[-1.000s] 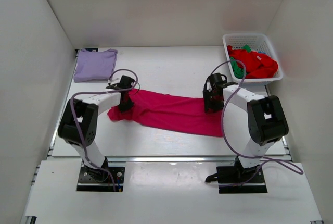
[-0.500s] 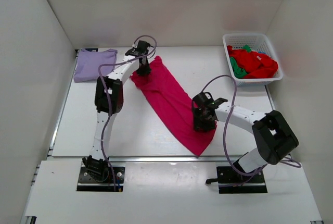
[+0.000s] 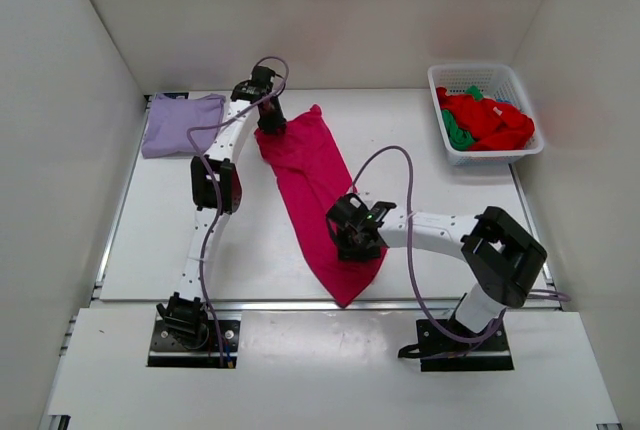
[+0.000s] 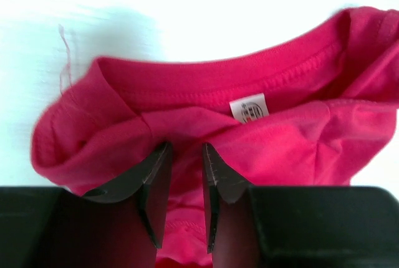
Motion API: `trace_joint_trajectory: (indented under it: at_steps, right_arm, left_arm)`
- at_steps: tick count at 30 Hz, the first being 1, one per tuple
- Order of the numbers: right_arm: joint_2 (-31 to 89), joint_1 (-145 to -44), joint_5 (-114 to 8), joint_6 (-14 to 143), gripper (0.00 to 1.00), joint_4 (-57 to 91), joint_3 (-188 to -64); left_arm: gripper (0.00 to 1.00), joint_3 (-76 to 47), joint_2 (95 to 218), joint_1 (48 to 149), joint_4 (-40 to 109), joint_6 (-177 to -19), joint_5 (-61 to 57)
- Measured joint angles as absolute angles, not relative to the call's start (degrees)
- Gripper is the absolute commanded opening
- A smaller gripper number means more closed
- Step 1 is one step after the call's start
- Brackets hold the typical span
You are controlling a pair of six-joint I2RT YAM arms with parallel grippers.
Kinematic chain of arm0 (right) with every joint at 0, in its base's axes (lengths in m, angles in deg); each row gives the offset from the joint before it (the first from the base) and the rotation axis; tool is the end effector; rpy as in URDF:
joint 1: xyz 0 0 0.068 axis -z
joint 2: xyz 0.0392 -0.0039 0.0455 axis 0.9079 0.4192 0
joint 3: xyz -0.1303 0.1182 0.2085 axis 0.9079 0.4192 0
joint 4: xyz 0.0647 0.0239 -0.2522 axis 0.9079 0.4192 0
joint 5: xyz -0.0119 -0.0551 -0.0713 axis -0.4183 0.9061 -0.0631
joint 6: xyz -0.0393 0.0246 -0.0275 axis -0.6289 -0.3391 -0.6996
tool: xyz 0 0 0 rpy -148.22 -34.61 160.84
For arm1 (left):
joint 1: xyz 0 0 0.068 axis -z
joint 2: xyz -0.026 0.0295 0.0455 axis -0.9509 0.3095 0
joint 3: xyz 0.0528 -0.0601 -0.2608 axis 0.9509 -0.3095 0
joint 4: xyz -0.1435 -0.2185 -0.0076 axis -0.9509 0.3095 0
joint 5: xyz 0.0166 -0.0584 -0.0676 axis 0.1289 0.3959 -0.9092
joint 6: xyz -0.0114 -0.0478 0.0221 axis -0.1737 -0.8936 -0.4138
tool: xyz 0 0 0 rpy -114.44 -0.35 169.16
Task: Fold and stack the t-shirts
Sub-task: Rotate the tshirt 90 degrees
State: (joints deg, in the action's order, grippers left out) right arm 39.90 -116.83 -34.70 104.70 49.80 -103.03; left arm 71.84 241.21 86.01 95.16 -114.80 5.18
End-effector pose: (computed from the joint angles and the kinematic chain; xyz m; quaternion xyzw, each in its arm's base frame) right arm 0.1844 0.2222 0.1639 -0.0259 0.9845 0.0506 0.1662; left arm 0.5524 -0.1389 0.1626 -0.1155 0.9588 -0.1029 0.2384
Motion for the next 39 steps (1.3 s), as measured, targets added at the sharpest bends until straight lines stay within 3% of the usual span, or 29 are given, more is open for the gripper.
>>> trace_joint_trajectory:
  at_steps: [6, 13, 21, 24, 30, 35, 39]
  right_arm:
    - [41.3, -121.9, -32.8, 109.3, 0.53, 47.9, -104.6]
    - [40.9, -127.1, -28.6, 113.0, 0.54, 46.4, -104.4]
    - [32.9, -128.2, -19.4, 111.9, 0.57, 45.5, -103.0]
    - [29.6, -124.6, -19.2, 109.7, 0.56, 44.4, -102.8]
    - [24.9, -108.3, -26.6, 100.4, 0.45, 37.8, -95.0]
    - [19.6, -102.9, -31.8, 93.3, 0.47, 38.8, -89.6]
    - [13.5, -99.9, -36.1, 89.6, 0.48, 38.0, -87.9]
  left_arm:
    - [0.40, 73.5, 242.2, 86.1, 96.2, -115.9, 3.8]
    - [0.36, 73.7, 242.9, 86.4, 94.8, -117.1, 2.6]
    - [0.42, 73.7, 241.7, 86.5, 90.9, -117.4, 2.5]
    - [0.38, 73.7, 239.1, 85.4, 91.8, -117.2, 2.0]
    - [0.31, 74.0, 231.9, 83.7, 103.0, -113.6, 4.9]
    - [0.33, 69.0, 223.5, 87.2, 110.2, -112.6, 8.4]
    - [0.34, 58.4, 210.5, 90.9, 111.8, -112.7, 9.4]
